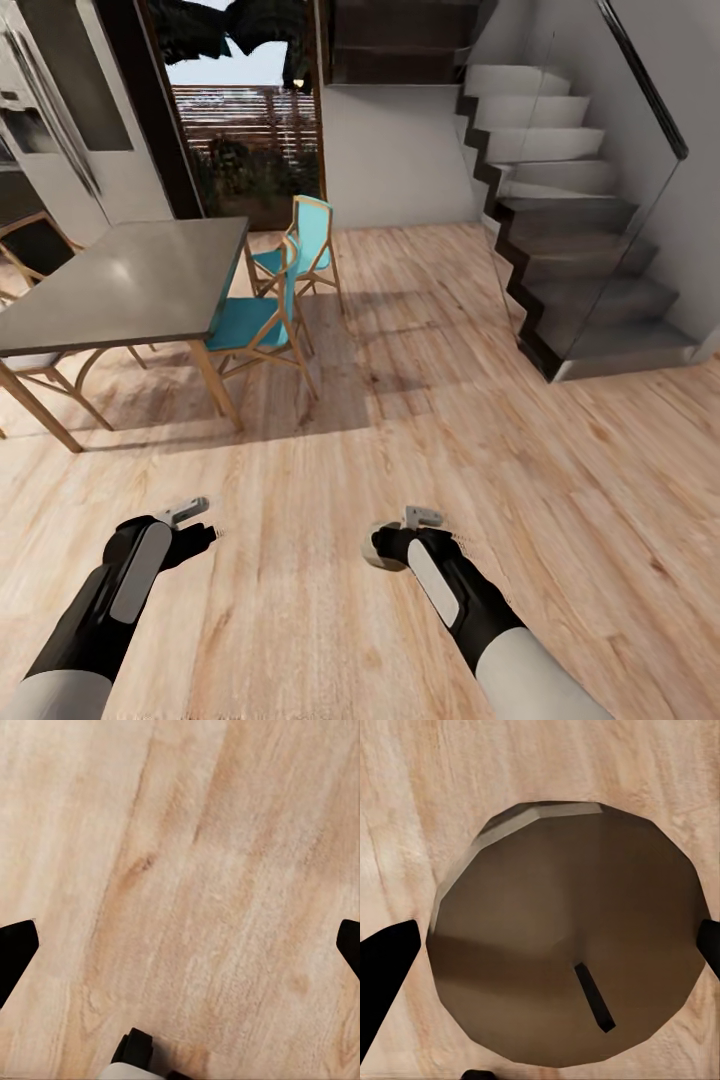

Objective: Place each of the two pumpkins and all three candles from the living room inside a cabinet in the living room (use any cabinet), then make sure every cabinet is closed, and position the cauldron so it is next to a table in the living room.

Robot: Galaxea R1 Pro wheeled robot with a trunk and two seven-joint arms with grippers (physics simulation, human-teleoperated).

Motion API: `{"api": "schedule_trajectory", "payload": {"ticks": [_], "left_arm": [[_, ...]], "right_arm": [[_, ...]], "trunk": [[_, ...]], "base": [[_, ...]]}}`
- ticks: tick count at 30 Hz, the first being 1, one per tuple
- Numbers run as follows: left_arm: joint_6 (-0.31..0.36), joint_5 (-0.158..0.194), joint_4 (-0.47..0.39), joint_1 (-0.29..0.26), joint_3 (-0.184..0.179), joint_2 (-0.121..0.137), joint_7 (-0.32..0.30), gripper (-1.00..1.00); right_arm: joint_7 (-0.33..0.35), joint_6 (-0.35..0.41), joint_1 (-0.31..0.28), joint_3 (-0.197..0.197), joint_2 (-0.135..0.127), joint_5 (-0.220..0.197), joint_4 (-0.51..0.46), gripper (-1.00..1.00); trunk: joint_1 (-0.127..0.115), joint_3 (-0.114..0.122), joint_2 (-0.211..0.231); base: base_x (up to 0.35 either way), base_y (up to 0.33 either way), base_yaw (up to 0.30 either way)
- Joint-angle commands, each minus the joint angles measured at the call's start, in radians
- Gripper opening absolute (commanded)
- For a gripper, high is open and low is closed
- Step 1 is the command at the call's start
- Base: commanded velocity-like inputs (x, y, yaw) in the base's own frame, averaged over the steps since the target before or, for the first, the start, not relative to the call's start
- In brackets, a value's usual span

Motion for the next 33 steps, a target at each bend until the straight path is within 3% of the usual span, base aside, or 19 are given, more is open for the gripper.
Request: {"api": "schedule_trajectory", "payload": {"ticks": [1, 21, 26, 33], "left_arm": [[0.002, 0.010, -0.001, -0.001, 0.000, 0.000, 0.009, 1.00], [0.004, 0.013, -0.001, -0.001, -0.001, -0.001, 0.007, 1.00], [0.004, 0.013, -0.001, -0.001, 0.000, 0.000, 0.006, 1.00], [0.004, 0.015, -0.001, -0.001, -0.001, -0.001, 0.005, 1.00]], "right_arm": [[-0.017, 0.002, -0.001, 0.005, 0.001, -0.010, -0.002, -1.00], [-0.034, 0.001, -0.001, 0.010, 0.007, -0.009, -0.002, -1.00], [-0.086, 0.001, -0.001, 0.022, 0.007, -0.009, -0.001, -1.00], [-0.098, 0.002, -0.001, 0.025, 0.007, -0.010, -0.001, -1.00]], "trunk": [[-0.004, 0.002, 0.007], [-0.081, 0.070, 0.147], [-0.100, 0.089, 0.182], [-0.127, 0.116, 0.231]], "base": [[0.000, 0.000, 0.290], [0.000, 0.000, 0.290], [0.000, 0.000, 0.290], [0.000, 0.000, 0.290]]}}
